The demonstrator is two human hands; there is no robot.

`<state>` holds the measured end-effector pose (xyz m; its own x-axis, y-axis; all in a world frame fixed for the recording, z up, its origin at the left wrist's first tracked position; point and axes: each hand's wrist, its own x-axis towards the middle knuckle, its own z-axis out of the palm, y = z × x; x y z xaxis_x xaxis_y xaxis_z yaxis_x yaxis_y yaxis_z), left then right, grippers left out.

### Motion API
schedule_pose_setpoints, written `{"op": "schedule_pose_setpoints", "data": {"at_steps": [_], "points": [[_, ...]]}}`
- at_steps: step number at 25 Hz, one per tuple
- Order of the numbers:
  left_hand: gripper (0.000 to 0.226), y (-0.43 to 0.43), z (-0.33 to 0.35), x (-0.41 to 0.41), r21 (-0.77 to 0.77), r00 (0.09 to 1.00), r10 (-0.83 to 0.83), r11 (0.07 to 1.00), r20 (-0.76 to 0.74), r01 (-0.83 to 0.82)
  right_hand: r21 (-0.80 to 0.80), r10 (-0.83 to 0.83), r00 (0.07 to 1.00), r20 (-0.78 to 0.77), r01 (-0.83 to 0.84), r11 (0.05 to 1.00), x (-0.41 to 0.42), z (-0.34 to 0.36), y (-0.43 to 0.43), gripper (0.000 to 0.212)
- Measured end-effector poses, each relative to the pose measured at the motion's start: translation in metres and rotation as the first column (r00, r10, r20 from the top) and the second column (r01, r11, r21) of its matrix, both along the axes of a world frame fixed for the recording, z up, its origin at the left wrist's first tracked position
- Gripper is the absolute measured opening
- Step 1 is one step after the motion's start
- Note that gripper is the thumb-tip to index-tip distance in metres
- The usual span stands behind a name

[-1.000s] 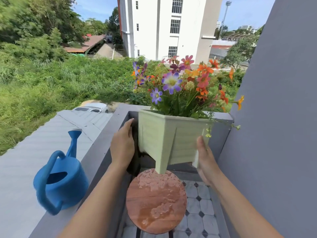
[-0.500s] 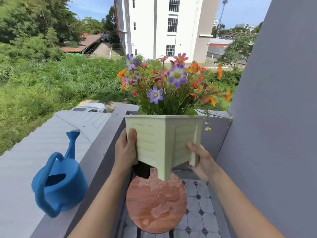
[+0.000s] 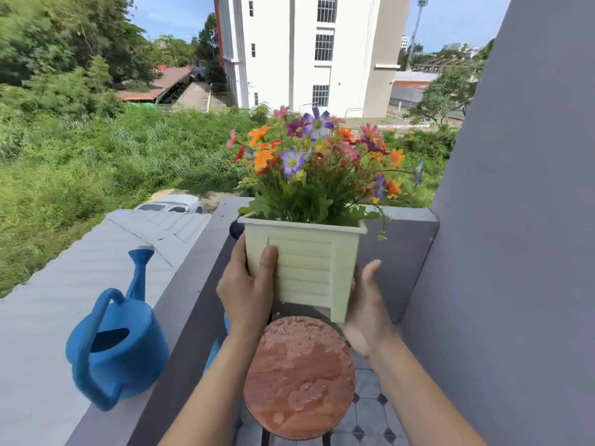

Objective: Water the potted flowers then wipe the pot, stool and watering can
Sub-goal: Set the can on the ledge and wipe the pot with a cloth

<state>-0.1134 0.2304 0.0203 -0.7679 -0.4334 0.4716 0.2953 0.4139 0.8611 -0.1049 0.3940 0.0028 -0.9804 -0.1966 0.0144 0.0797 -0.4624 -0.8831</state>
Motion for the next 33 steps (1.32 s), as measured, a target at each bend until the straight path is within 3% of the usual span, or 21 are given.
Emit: {"op": "schedule_pose_setpoints", "data": {"at_steps": [2,5,6,9,11,13,15,18,23,29,31,33], "points": [[0.068,0.004,-0.002,0.005,-0.042,1.0,0.011,0.999,0.004,-0.01,0.13,0.013,1.0,0.003,-0.014,0.991,0.004,0.002,-0.002,0.099],[0.065,0.001,0.001,0.007,0.127,0.987,-0.158,0.979,-0.033,0.161,0.192,-0.121,0.993,-0.014,0.122,0.974,0.004,0.0,0.0,0.056],[0.059,-0.002,0.004,0.006,0.196,0.973,-0.223,0.953,-0.055,0.23,0.189,-0.138,0.99,-0.023,0.14,0.972,0.003,0.001,0.003,0.051],[0.035,-0.008,0.019,0.007,0.233,0.931,-0.314,0.906,-0.188,0.353,0.226,-0.159,0.986,-0.047,0.165,0.96,0.005,0.004,0.015,0.08],[0.038,-0.006,0.032,0.007,0.095,0.903,-0.346,0.92,-0.257,0.38,0.251,-0.118,0.993,-0.03,0.122,0.96,0.004,0.004,0.023,0.093],[0.041,-0.008,0.04,-0.001,-0.055,0.91,-0.361,0.932,-0.202,0.357,0.277,-0.067,0.997,-0.036,0.075,0.958,0.003,0.005,0.029,0.088],[0.038,-0.011,0.046,-0.01,-0.023,0.932,-0.336,0.941,-0.138,0.337,0.304,-0.06,0.997,-0.047,0.071,0.95,0.004,0.007,0.033,0.083],[0.035,-0.001,0.036,0.004,-0.009,0.939,-0.286,0.957,-0.189,0.29,0.276,-0.098,0.994,-0.049,0.108,0.955,0.007,0.012,0.034,0.078],[0.052,0.017,-0.008,0.044,-0.431,0.937,-0.3,0.88,-0.18,0.199,0.222,-0.116,0.993,-0.03,0.12,0.968,0.01,0.023,0.04,0.043],[0.06,0.018,-0.037,0.068,-0.308,0.936,-0.342,0.902,-0.084,0.302,0.184,-0.144,0.989,-0.043,0.15,0.972,0.016,0.031,0.043,0.03],[0.055,0.022,-0.029,0.071,-0.251,0.96,-0.27,0.937,-0.074,0.244,0.2,-0.144,0.987,-0.063,0.154,0.968,0.018,0.03,0.04,0.04],[0.046,0.025,-0.009,0.06,-0.294,0.98,-0.145,0.951,-0.135,0.1,0.246,-0.162,0.984,-0.073,0.175,0.953,0.02,0.029,0.032,0.063]]}}
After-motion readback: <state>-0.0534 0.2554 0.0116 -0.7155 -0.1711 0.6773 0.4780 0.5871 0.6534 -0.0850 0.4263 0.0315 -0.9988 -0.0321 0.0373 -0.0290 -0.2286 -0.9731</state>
